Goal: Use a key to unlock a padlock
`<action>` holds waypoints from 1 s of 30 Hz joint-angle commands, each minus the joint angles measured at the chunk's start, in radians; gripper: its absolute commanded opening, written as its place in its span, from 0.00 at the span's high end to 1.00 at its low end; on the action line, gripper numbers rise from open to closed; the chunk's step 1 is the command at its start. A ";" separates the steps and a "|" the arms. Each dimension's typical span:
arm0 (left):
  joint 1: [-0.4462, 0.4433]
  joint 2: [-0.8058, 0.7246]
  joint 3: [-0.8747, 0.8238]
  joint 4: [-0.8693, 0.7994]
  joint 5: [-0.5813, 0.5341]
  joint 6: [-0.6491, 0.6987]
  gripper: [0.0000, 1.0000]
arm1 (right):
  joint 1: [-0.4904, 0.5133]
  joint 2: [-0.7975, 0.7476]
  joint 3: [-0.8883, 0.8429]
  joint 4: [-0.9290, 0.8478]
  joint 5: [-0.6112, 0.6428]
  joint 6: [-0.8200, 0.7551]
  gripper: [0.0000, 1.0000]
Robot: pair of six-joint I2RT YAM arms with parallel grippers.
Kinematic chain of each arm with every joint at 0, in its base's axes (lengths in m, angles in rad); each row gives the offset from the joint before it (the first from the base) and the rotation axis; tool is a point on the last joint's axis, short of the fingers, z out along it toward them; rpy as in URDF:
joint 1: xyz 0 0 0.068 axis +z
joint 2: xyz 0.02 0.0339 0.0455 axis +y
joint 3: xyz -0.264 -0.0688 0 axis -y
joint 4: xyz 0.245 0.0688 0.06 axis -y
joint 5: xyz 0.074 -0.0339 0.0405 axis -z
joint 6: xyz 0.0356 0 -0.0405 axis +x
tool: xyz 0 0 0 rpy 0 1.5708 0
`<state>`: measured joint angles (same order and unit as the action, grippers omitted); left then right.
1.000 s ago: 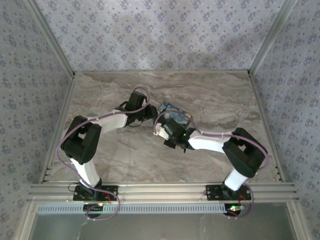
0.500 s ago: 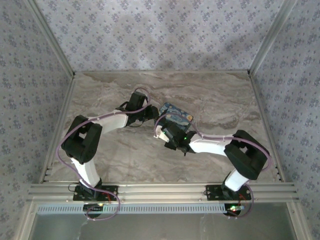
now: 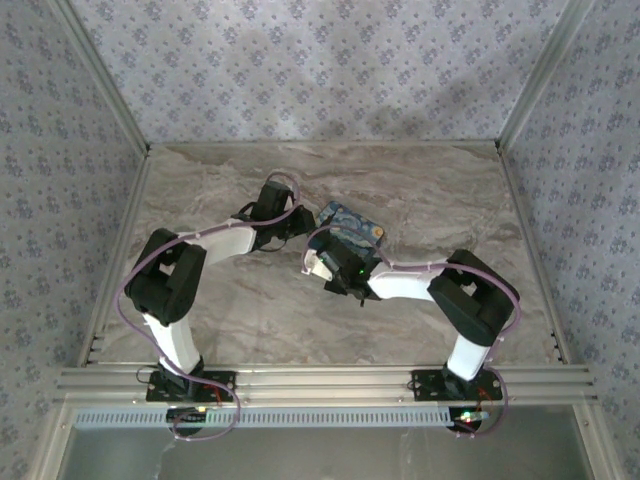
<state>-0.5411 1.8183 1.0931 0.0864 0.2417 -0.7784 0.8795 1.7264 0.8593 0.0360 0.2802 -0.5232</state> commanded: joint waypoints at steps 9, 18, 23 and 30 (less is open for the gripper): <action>-0.029 0.071 -0.011 -0.093 0.064 -0.024 0.87 | -0.015 -0.025 0.117 0.193 -0.072 -0.087 1.00; -0.027 0.084 -0.008 -0.089 0.064 -0.028 0.87 | -0.022 -0.051 0.099 0.062 -0.024 0.074 1.00; -0.025 0.074 -0.015 -0.089 0.031 -0.039 0.87 | 0.002 -0.060 0.115 -0.151 0.021 0.243 1.00; -0.022 0.085 -0.007 -0.100 0.025 -0.039 0.87 | 0.007 -0.111 0.037 -0.239 0.041 0.383 1.00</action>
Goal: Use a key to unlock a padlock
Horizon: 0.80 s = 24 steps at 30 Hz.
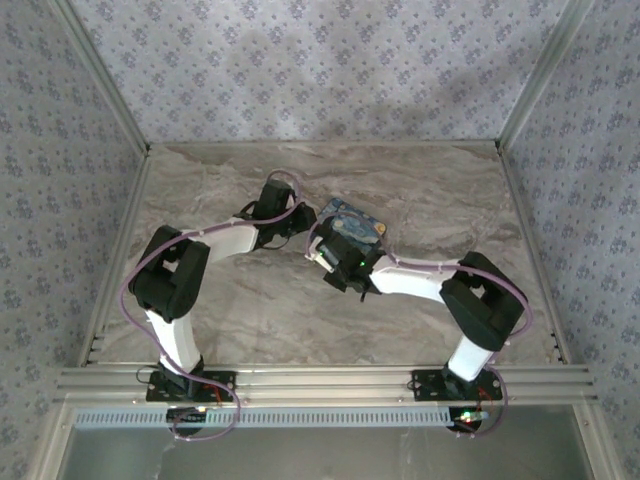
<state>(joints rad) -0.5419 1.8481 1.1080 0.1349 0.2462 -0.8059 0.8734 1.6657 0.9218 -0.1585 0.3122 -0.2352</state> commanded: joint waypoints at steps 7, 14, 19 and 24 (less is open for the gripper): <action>-0.024 0.054 -0.023 -0.151 0.022 -0.010 0.87 | 0.011 -0.072 -0.042 -0.067 -0.016 0.120 1.00; -0.037 0.070 -0.014 -0.143 0.053 -0.008 0.87 | 0.018 -0.044 -0.018 0.022 -0.023 0.060 1.00; -0.047 0.078 -0.015 -0.136 0.062 -0.014 0.87 | 0.009 0.023 0.057 0.144 -0.045 -0.068 1.00; -0.047 0.072 -0.023 -0.135 0.056 -0.018 0.87 | -0.009 0.065 0.108 0.195 -0.081 -0.118 1.00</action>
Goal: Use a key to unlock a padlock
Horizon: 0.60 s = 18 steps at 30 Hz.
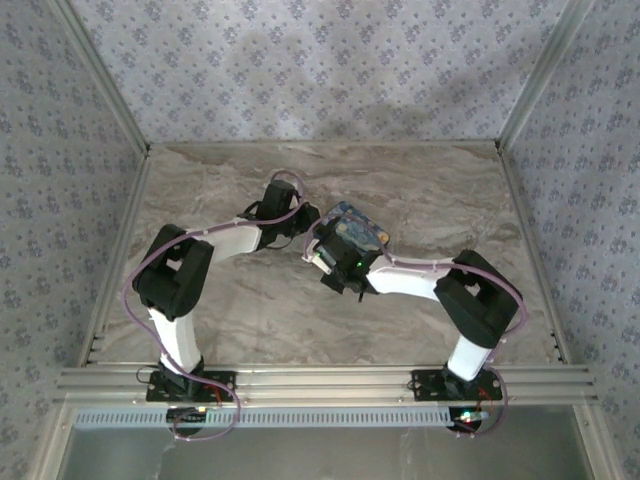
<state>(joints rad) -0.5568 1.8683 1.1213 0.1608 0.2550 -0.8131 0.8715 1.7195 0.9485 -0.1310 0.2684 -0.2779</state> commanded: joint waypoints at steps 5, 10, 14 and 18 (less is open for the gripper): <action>-0.025 0.048 -0.038 -0.159 0.037 -0.016 0.87 | -0.024 -0.038 0.070 0.108 -0.097 0.044 1.00; -0.003 0.036 -0.070 -0.123 0.025 -0.044 0.86 | 0.013 -0.203 -0.121 0.261 -0.124 0.038 1.00; 0.003 0.027 -0.068 -0.127 0.025 -0.041 0.85 | -0.004 -0.294 -0.233 0.341 -0.145 0.021 1.00; 0.008 0.012 -0.071 -0.134 0.013 -0.043 0.83 | -0.006 -0.308 -0.233 0.309 -0.126 0.019 1.00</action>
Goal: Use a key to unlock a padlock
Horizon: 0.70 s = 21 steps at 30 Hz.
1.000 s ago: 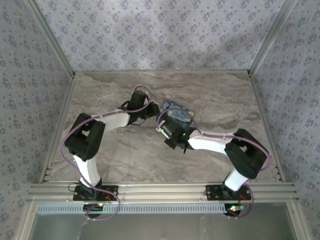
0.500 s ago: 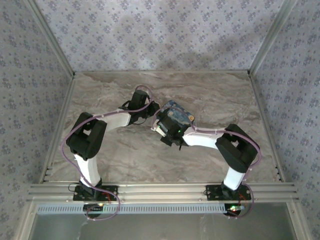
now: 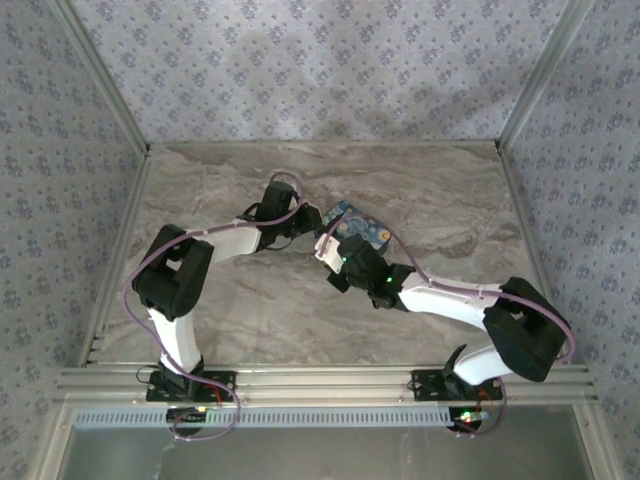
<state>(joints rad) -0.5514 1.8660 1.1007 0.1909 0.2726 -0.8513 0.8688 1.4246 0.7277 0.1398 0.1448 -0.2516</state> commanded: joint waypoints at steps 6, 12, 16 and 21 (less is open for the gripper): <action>0.029 -0.063 -0.094 -0.160 -0.041 -0.001 0.74 | -0.006 -0.077 -0.022 -0.043 0.035 0.024 1.00; 0.040 -0.165 -0.132 -0.184 -0.101 0.021 0.56 | -0.043 -0.195 -0.028 -0.199 0.074 0.208 1.00; 0.041 -0.223 -0.150 -0.202 -0.131 0.034 0.52 | -0.108 -0.275 -0.031 -0.320 0.089 0.336 1.00; 0.040 -0.294 -0.192 -0.209 -0.174 0.033 0.48 | -0.278 -0.323 -0.018 -0.460 0.060 0.521 1.00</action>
<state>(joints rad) -0.5159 1.6276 0.9226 0.0090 0.1429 -0.8345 0.6540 1.1240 0.7036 -0.1867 0.1982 0.1093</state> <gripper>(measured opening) 0.519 0.063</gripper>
